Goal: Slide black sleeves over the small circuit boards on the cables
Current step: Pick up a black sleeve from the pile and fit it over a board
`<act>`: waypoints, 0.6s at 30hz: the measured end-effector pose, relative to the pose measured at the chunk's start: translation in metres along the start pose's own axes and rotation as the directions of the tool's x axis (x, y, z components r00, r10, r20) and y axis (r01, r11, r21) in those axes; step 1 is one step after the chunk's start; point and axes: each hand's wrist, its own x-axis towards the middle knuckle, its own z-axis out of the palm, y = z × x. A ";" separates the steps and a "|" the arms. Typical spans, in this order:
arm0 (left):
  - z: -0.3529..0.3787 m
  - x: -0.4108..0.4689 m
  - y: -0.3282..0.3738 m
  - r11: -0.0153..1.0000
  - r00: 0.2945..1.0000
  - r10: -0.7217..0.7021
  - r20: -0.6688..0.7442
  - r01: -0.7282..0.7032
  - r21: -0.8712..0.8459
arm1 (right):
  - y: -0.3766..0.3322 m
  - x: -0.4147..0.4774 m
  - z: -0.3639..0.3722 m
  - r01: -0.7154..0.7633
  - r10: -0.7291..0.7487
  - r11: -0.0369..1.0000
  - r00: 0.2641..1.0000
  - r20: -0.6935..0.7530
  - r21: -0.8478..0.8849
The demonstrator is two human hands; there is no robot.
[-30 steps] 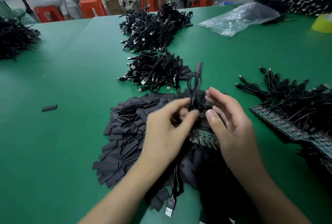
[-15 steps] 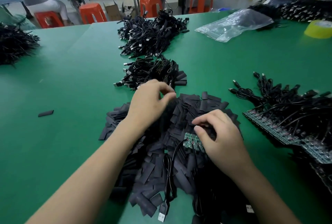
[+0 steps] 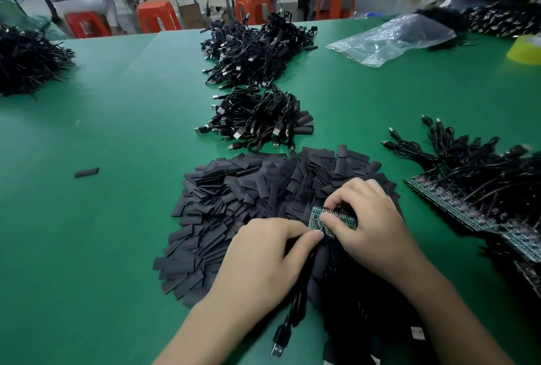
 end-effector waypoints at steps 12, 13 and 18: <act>0.001 0.021 -0.012 0.823 0.992 -0.105 0.071 0.126 -0.554 | 0.005 0.003 -0.016 -0.077 -0.007 0.850 0.988 0.156 0.522; 0.002 0.022 -0.012 0.814 0.992 -0.103 0.073 0.126 -0.567 | 0.006 0.003 -0.015 -0.072 -0.018 0.856 0.985 0.170 0.513; 0.003 0.021 -0.015 0.763 0.989 -0.125 0.074 0.143 -0.631 | 0.005 0.003 -0.015 -0.013 -0.068 0.893 0.984 0.164 0.450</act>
